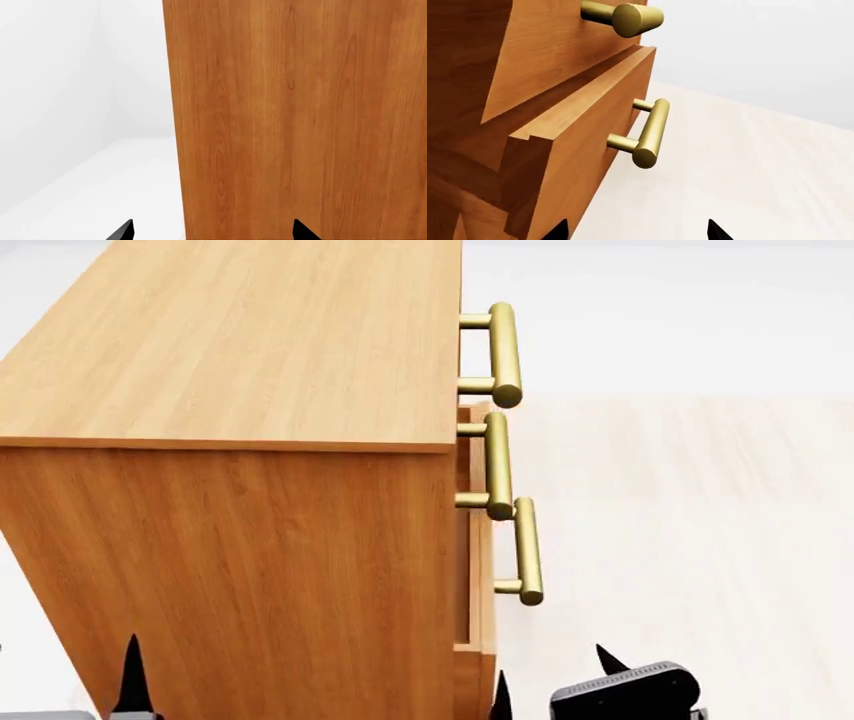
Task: Close the bottom drawer of the cabinet.
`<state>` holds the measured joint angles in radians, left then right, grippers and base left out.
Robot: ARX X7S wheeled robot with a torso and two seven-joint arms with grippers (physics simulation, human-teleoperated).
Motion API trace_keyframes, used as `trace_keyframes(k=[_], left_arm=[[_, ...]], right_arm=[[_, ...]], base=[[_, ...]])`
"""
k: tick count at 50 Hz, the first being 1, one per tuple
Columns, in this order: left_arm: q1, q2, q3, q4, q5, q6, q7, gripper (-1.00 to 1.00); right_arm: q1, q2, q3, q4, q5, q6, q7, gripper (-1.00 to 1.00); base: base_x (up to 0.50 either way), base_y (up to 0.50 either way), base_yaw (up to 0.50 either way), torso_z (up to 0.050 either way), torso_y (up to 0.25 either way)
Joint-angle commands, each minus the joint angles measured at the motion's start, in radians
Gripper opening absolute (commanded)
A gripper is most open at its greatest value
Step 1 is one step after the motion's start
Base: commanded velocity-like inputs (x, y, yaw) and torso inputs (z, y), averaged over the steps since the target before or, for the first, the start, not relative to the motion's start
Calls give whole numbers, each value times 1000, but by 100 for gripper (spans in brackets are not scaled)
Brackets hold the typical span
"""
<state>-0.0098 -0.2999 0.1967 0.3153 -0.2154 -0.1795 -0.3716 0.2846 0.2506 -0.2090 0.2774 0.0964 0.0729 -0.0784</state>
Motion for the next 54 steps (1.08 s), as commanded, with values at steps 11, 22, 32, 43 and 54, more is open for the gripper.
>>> trace_keyframes(k=[11,22,32,43,54], left_arm=[[3,-6,5,-2,-5,6,-7,100],[2,-7,8,-8,-7,10,-8,100],[1,-9,11,-12,-7,12,-12,100],[0,-14,8,-10,-11,9,-17,100],[-1,-24,12,20,14,11,-36,100]], right_arm=[[-1,-4,-47,-78,37,15,-62,100],[-11,18,-51,-120,80,7,-117,100],[-18,39,-45,-164,135,24,-162,100],[-16,45,-21,-153,170,19,-168,100],[-47,45,34,-132,154,-70,-98,100]], base=[[0,0,0,0,0],[0,0,0,0,0],[0,0,0,0,0],[0,0,0,0,1],[0,0,0,0,0]])
